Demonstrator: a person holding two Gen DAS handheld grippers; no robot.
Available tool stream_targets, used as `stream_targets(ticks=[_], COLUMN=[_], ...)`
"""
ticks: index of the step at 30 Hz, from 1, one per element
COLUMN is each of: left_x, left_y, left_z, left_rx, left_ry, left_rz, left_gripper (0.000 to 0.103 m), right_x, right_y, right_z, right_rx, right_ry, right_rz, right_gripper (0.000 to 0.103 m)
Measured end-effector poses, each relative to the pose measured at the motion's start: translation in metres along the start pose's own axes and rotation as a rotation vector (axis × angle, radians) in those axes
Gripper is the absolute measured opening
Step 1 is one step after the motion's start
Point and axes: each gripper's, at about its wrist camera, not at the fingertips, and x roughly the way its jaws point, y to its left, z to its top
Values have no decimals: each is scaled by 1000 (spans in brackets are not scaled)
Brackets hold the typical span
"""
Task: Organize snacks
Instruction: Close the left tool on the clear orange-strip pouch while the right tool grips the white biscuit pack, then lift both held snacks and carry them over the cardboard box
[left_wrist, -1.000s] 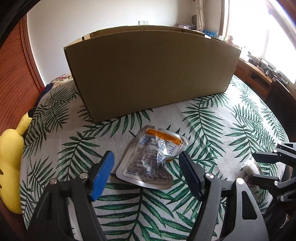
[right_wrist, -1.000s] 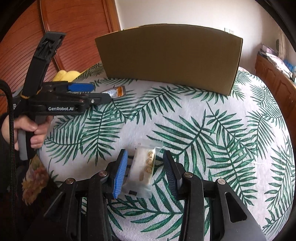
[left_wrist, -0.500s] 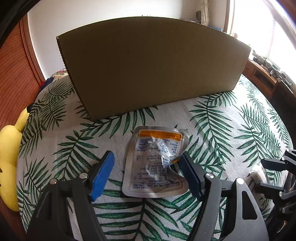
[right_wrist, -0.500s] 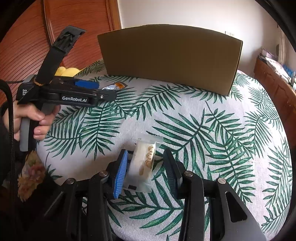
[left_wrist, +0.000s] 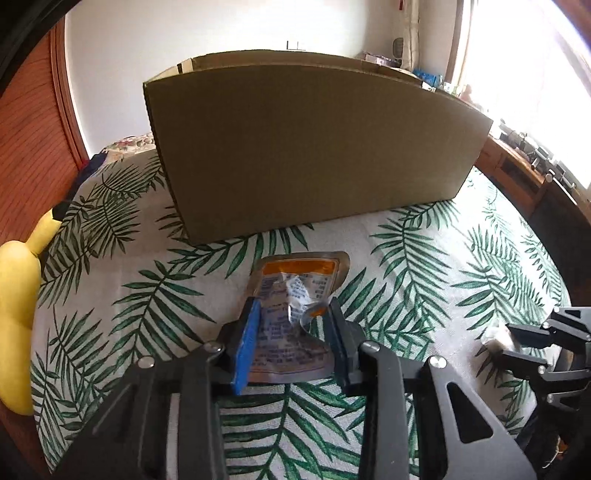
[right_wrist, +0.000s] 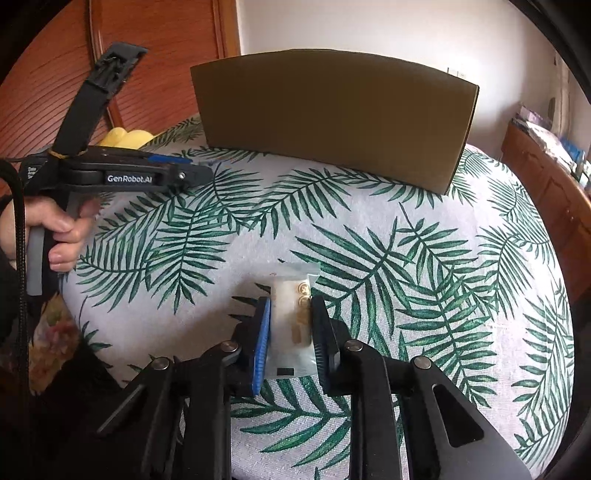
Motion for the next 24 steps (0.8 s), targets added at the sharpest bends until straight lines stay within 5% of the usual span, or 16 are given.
stream_targets(ticks=[6, 9, 24], left_x=[0, -7, -37], left_y=[-1, -2, -5], left_z=[-1, -1, 9], left_rx=[15, 26, 27], left_ry=[-8, -25, -92], left_rz=[3, 14, -11], left_gripper=[31, 22, 21], right_x=[0, -1, -7], right_y=[-2, -3, -12], right_z=[0, 0, 4], right_rx=[11, 16, 45], right_ry=[-5, -6, -37], right_rz=[6, 11, 10], right_gripper=[19, 19, 19])
